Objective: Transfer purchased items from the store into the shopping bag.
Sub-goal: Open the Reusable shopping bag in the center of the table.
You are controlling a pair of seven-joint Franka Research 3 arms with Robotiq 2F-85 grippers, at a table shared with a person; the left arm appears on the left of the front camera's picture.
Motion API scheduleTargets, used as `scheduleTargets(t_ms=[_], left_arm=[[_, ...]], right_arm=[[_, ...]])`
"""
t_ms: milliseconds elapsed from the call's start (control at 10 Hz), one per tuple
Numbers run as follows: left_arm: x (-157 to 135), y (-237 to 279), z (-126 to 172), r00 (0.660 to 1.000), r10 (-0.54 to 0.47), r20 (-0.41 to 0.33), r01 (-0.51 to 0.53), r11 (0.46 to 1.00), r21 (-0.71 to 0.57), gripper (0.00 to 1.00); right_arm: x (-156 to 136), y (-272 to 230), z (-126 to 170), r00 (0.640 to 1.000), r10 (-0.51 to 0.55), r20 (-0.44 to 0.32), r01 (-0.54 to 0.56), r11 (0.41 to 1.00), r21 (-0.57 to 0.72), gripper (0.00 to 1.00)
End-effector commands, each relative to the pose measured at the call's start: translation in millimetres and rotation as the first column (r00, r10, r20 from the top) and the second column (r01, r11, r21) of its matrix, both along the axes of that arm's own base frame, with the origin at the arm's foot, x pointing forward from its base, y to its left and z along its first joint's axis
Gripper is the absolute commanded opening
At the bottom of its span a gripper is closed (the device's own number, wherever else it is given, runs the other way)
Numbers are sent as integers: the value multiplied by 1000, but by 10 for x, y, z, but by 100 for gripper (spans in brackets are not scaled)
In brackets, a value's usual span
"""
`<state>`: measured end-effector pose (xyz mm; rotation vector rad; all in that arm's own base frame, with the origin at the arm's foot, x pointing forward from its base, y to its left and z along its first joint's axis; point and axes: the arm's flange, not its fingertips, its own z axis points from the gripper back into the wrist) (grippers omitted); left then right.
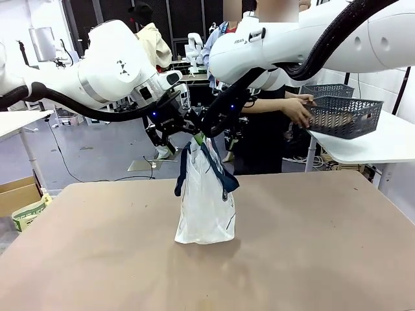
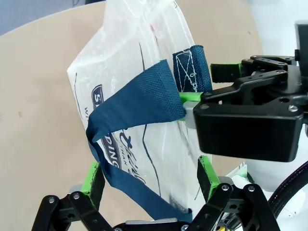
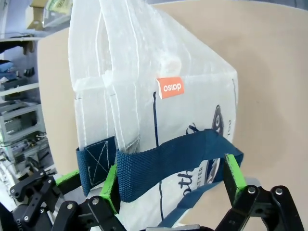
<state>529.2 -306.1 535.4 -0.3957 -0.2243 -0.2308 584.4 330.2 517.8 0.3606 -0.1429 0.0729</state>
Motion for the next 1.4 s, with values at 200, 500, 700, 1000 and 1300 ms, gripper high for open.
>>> scheduleTargets(t_ms=[200, 500, 700, 1000, 1300], left_arm=[[4, 10, 12, 1000, 3, 3, -3, 1000, -2, 100], [-24, 68, 25, 999, 28, 16, -28, 1000, 0, 54], [-28, 122, 27, 999, 32, 15, -32, 999, -8, 15], [-23, 160, 0, 1000, 28, 10, -28, 1000, -11, 0], [-16, 201, -37, 1000, 23, -2, -23, 999, -26, 0]], right_arm=[[0, 0, 0, 1000, 0, 0, 0, 1000, 0, 100], [4, 40, -28, 999, -10, -31, 11, 999, 41, 63], [10, 61, -25, 999, -10, -48, 12, 999, 52, 26], [3, 61, -21, 998, -6, -61, 9, 999, 53, 0], [-30, 54, -40, 998, -6, -60, 8, 999, 38, 0]])
